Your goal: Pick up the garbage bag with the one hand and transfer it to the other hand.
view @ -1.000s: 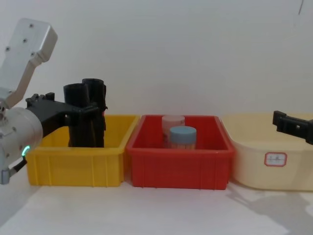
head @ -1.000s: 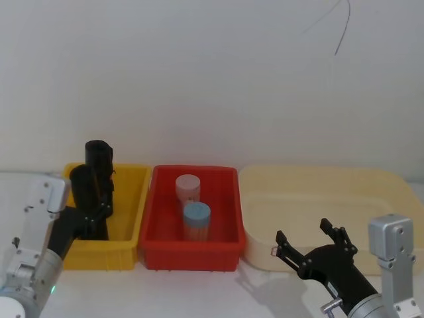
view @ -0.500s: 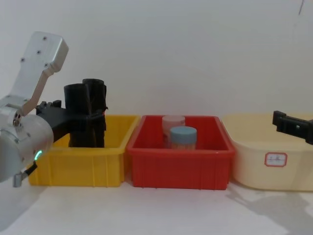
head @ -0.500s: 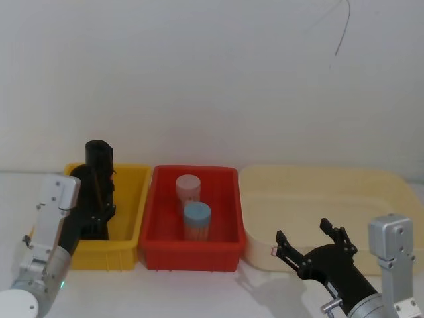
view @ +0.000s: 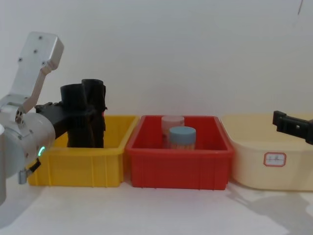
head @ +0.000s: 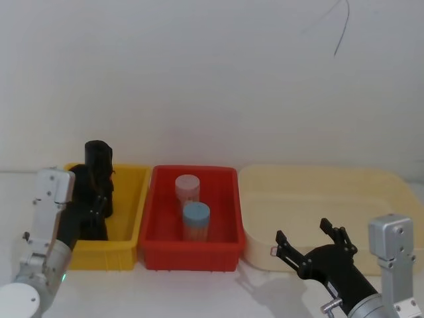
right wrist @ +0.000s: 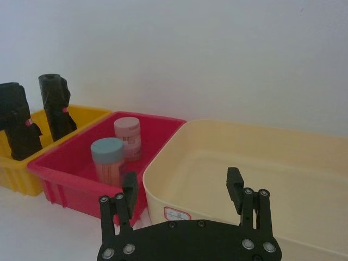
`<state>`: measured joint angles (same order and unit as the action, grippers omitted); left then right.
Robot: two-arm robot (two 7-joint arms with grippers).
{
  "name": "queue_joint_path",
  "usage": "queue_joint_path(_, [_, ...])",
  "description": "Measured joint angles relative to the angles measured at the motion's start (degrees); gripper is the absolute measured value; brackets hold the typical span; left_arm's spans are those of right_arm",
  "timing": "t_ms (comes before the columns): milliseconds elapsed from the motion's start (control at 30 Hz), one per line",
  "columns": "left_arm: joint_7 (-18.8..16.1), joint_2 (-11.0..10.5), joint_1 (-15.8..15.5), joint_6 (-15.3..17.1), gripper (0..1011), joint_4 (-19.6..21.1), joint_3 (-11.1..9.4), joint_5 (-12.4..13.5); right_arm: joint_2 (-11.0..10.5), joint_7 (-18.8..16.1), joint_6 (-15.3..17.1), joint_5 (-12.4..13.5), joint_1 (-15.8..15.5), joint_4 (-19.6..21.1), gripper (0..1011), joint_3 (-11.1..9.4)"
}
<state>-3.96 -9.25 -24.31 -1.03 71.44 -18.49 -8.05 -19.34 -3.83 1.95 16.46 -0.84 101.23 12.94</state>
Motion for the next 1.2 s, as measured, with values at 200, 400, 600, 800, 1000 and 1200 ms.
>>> queue_joint_path(200, [0.0, 0.3, -0.1, -0.5, 504, 0.0, 0.6, 0.0, 0.0, 0.0, 0.0, 0.0, 0.0, 0.0, 1001, 0.0])
queue_joint_path(400, [0.5, 0.3, -0.3, -1.1, 452, 0.6, 0.9, 0.1, 0.0, 0.0, 0.0, 0.0, 0.0, 0.0, 1001, 0.0])
queue_joint_path(600, [1.7, 0.3, -0.7, -1.8, 421, 1.5, 0.9, 0.2, 0.0, 0.0, 0.0, 0.0, 0.0, 0.0, 1001, 0.0])
queue_joint_path(800, [3.9, 0.2, -1.2, -2.4, 396, 2.6, 0.5, 0.2, 0.0, 0.0, 0.0, 0.0, 0.0, 0.0, 1001, 0.0])
queue_joint_path(1000, [7.1, 0.0, -1.9, -2.8, 371, 4.0, -0.1, -0.6, 0.0, 0.0, 0.0, 0.0, 0.0, 0.0, 1001, 0.0])
queue_joint_path(1200, [11.0, 0.0, -2.7, -2.8, 371, 5.2, -0.7, -1.9, 0.0, 0.0, 0.0, 0.0, 0.0, 0.0, 1002, 0.0])
